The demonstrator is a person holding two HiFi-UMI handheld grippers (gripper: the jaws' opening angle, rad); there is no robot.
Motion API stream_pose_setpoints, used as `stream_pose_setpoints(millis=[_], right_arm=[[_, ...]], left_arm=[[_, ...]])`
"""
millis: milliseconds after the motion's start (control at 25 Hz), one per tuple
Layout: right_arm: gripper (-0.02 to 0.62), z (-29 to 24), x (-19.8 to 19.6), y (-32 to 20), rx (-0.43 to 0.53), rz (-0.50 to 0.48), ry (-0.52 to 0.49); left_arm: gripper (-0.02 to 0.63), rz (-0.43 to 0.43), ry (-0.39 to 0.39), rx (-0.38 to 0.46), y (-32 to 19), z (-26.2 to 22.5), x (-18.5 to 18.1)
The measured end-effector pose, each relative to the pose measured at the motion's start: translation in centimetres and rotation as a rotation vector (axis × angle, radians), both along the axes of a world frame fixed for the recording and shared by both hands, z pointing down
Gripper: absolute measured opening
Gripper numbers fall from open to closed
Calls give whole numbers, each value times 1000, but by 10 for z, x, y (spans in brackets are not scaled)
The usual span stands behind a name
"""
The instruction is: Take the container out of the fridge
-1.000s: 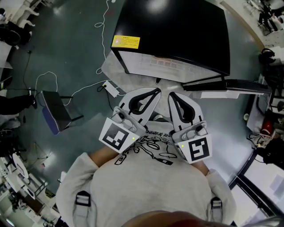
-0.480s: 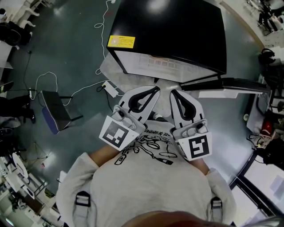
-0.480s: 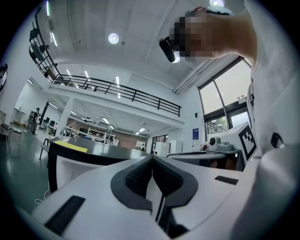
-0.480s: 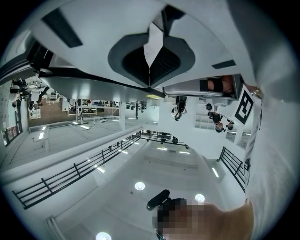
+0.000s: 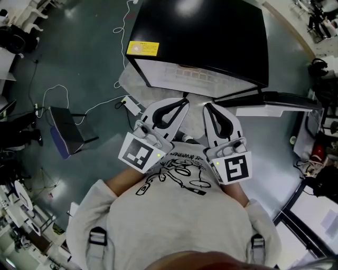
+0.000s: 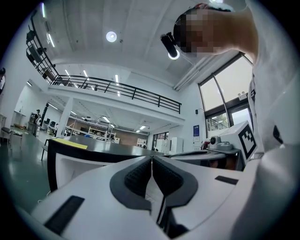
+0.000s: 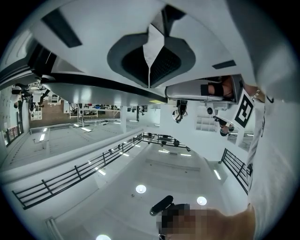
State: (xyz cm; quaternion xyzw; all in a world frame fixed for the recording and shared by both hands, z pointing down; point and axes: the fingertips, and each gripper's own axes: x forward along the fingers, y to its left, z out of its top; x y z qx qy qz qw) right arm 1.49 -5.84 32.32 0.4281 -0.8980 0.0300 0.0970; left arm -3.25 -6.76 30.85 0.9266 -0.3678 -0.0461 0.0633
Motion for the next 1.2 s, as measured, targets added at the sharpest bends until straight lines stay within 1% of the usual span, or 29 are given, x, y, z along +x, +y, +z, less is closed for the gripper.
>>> stream_pose_setpoints(millis=[440, 520, 560, 600, 720, 1200], right_arm=[[31, 10, 6, -8, -6, 11, 5], [31, 13, 7, -10, -7, 9, 4], [31, 14, 7, -10, -9, 9, 4], [31, 15, 8, -11, -11, 10, 3], [34, 20, 10, -15, -20, 14, 0], [71, 40, 14, -28, -49, 17, 7]], left_arm=[[17, 1, -9, -30, -7, 13, 2], [31, -2, -17, -30, -11, 15, 0], [55, -4, -24, -24, -13, 16, -1], [61, -8, -32, -18, -16, 17, -2], [62, -13, -48, -13, -21, 20, -4], [65, -26, -46, -46, -34, 41, 0]])
